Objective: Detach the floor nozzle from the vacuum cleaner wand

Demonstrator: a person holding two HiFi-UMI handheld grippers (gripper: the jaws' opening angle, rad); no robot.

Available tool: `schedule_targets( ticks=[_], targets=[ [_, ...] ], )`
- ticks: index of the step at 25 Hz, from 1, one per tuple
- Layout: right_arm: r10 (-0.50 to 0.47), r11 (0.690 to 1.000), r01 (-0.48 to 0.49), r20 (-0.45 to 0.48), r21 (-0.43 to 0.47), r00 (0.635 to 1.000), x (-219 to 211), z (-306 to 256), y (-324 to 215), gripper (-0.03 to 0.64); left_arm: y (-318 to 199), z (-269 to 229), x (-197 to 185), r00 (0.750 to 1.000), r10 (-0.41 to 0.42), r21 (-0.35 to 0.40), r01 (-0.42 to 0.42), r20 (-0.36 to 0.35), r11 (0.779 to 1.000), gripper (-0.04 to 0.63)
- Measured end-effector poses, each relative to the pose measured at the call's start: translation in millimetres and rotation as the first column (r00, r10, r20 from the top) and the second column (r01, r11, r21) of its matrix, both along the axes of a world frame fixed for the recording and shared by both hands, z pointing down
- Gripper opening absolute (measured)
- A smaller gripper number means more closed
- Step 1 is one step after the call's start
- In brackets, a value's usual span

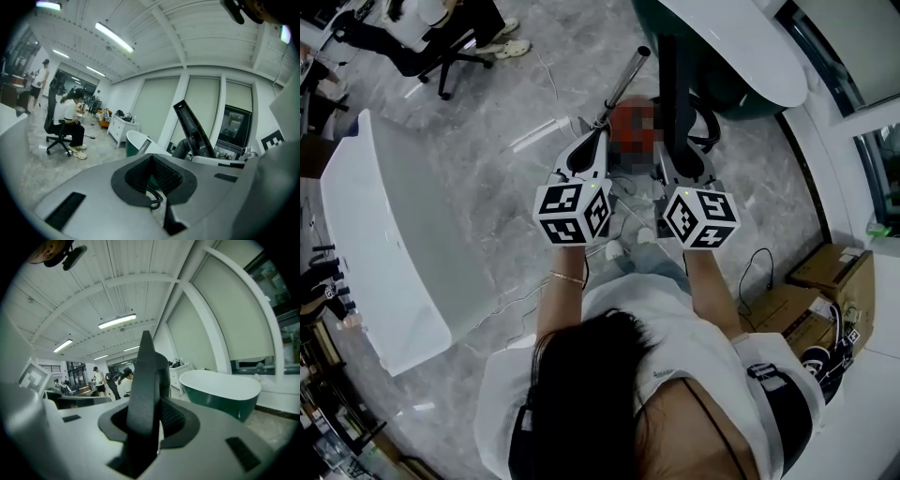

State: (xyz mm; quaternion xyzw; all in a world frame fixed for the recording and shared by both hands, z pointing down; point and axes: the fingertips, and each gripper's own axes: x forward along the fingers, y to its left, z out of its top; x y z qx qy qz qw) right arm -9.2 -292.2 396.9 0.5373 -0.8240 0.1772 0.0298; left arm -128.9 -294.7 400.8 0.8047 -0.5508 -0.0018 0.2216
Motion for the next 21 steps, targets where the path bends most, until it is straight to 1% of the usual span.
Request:
schedule_targets(
  ticks=[3,6,9,12,16,21],
  targets=[
    [-0.009,1.000,0.008,-0.011,-0.001,1.000,-0.6,0.2,-0.8,0.129,-2.4,-2.8,0.2,1.000,-0.012,0.008,0.012,-0.009,1.000,0.003],
    [-0.006,1.000,0.006,-0.012,-0.006,1.000,1.4,-0.5,-1.8,0.129,-4.2,0.1,-0.6,0.999,-0.023,-0.008,0.023,-0.024,1.000,0.003],
    [-0.009,1.000,0.009,-0.015,-0.002,1.000,4.5,-1.5,-6.0,0.129,-6.3,0.8,1.8,1.000,-0.029,-0.010,0.029,-0.006,1.000,0.003],
    [-0.016,1.000,0.016,-0.008,-0.007,1.000,7.5,0.2,-6.6,0.129,-5.4,5.1,6.1,0.999,-0.033,-0.014,0.034,0.034,0.999,0.003],
    [-0.028,1.000,0.028,-0.012,-0.007,1.000,10.7,1.9,-5.7,0.129,-4.0,7.3,10.7,0.999,-0.039,-0.022,0.040,0.035,0.999,0.003],
    [-0.038,0.999,0.038,-0.011,-0.009,0.999,18.1,4.8,-7.4,0.129,-4.7,5.9,17.6,0.998,-0.050,-0.011,0.051,0.046,0.999,0.003]
  ],
)
